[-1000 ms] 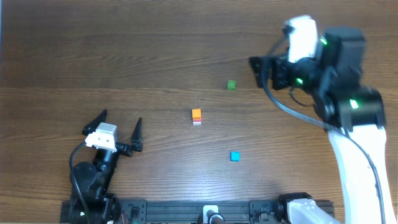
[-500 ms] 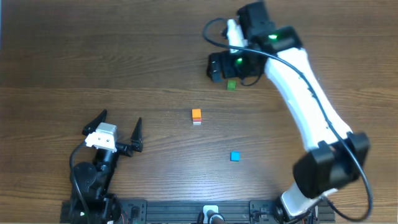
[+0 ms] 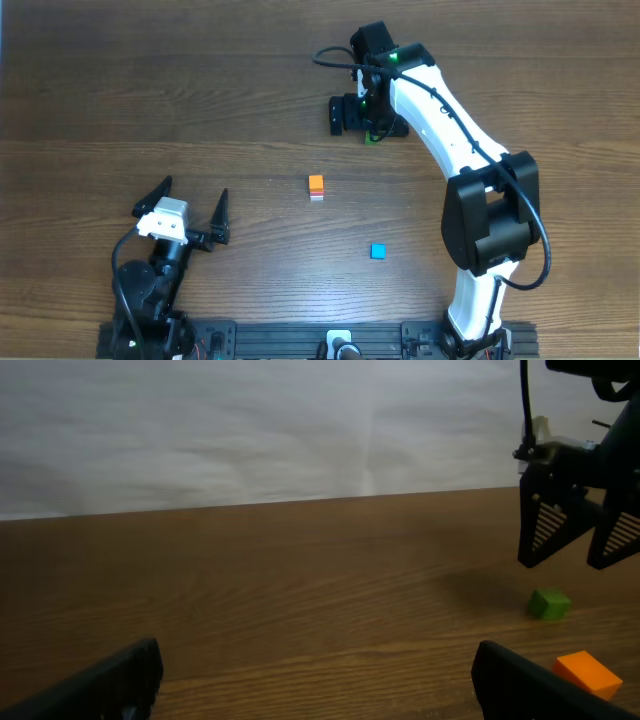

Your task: Stack Cubes

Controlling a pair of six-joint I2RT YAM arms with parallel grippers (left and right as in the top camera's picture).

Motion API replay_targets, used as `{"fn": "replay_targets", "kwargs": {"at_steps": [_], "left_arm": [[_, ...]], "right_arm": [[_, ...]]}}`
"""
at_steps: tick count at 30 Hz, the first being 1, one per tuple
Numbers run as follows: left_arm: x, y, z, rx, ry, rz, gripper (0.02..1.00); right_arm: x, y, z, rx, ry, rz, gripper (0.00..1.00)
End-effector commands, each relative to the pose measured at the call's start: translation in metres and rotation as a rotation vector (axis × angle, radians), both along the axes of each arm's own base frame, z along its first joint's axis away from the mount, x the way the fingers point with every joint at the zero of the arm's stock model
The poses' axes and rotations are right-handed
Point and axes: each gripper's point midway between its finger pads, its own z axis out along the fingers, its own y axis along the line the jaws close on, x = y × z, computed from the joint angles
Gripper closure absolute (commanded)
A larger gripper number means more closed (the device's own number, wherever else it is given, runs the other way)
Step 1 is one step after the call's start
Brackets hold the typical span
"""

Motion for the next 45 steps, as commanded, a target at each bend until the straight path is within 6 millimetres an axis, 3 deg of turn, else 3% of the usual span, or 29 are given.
{"fn": "replay_targets", "kwargs": {"at_steps": [1, 11, 17, 30, 34, 45], "left_arm": [[0.0, 0.0, -0.002, 0.018, -0.003, -0.002, 0.018], [0.0, 0.0, -0.002, 0.017, -0.003, -0.001, 0.018], [0.0, 0.0, -0.002, 0.017, -0.003, -0.001, 0.018], [0.0, 0.0, -0.002, 0.018, -0.003, -0.001, 0.02], [0.0, 0.0, -0.002, 0.018, -0.003, -0.001, 0.018], [0.0, 0.0, -0.002, 0.018, -0.003, -0.002, 0.018]], "right_arm": [[0.013, -0.017, -0.007, -0.101, -0.02, -0.141, 0.007], [0.011, -0.023, -0.042, -0.159, 0.044, -0.164, 0.009], [0.018, -0.024, -0.052, -0.155, 0.037, -0.171, 0.025], [0.026, -0.028, -0.062, -0.154, 0.028, -0.183, 0.161], [0.027, -0.032, -0.063, -0.159, 0.029, -0.189, 0.27], [0.025, -0.035, -0.066, -0.165, 0.041, -0.182, 0.336]]}}
